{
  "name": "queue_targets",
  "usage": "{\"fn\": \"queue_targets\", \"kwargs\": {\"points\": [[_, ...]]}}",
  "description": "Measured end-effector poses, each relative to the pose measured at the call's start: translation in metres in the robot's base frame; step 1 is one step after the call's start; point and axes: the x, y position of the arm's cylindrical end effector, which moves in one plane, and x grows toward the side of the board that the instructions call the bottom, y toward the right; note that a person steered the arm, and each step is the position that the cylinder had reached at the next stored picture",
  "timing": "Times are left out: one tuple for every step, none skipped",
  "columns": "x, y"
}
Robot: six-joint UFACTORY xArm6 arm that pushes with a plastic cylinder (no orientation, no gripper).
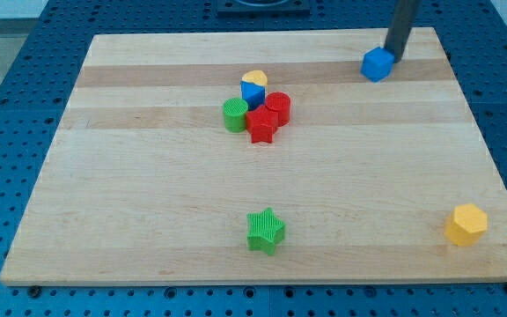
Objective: Push the blue cube closer to yellow heart
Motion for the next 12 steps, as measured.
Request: {"fn": "queue_targets", "kwargs": {"points": [[0.025, -0.033], [0.046, -0.056], [0.053, -0.058], [0.067, -0.036], [0.084, -0.042], [0.085, -0.052], [0.085, -0.062], [0.085, -0.075], [0.085, -0.096], [0.085, -0.118], [0.085, -0.122], [0.086, -0.080]]}}
